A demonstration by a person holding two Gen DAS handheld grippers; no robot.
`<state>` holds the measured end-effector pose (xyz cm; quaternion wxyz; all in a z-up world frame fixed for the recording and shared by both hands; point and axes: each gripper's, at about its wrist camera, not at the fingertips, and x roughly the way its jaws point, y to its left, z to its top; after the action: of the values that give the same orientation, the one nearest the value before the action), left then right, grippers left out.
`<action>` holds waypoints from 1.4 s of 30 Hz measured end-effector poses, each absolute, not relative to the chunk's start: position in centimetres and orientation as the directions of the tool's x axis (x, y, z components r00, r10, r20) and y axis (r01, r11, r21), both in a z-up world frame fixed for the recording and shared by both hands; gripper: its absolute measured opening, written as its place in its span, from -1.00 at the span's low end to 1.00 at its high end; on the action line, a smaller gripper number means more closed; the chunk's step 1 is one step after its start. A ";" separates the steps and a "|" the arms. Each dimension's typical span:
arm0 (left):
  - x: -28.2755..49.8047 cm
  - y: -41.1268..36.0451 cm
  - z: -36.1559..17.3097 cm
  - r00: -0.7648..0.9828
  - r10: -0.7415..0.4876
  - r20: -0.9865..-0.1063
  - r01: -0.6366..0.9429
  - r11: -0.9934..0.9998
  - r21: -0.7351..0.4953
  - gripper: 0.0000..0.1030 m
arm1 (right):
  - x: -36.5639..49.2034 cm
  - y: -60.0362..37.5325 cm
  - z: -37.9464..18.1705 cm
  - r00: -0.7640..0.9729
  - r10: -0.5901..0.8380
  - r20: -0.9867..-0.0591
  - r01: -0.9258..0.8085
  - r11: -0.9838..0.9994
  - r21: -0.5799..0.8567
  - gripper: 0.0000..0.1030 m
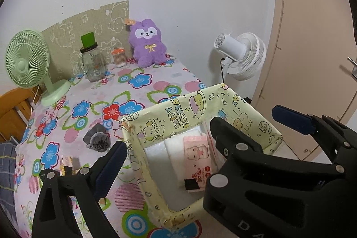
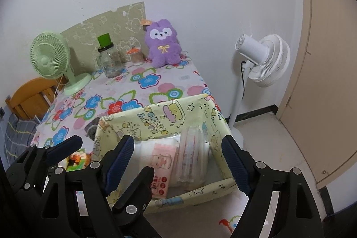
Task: Organize soft objects
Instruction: 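Withdraw both open grippers from the box back over the table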
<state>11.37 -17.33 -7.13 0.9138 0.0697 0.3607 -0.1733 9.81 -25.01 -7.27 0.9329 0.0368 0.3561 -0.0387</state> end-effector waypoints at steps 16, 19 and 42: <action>8.9 -13.8 -5.8 0.697 -0.266 -0.666 0.341 0.940 -0.018 0.91 | 7.5 -21.4 -5.6 0.767 -0.046 -0.640 0.068 0.998 0.010 0.62; 8.6 -13.0 -5.6 0.704 -0.248 -0.666 0.326 0.945 -0.007 0.91 | 7.2 -20.7 -5.6 0.761 -0.042 -0.647 0.066 0.998 0.012 0.62; 6.9 -6.7 -5.3 0.744 -0.181 -0.643 0.225 0.974 -0.014 0.99 | 6.0 -14.4 -5.1 0.796 -0.019 -0.605 -0.006 0.999 -0.040 0.94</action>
<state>6.86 -6.72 -5.35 0.9333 0.0323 0.3407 -0.1088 5.98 -14.37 -5.08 0.9475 -0.0197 0.3192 -0.0034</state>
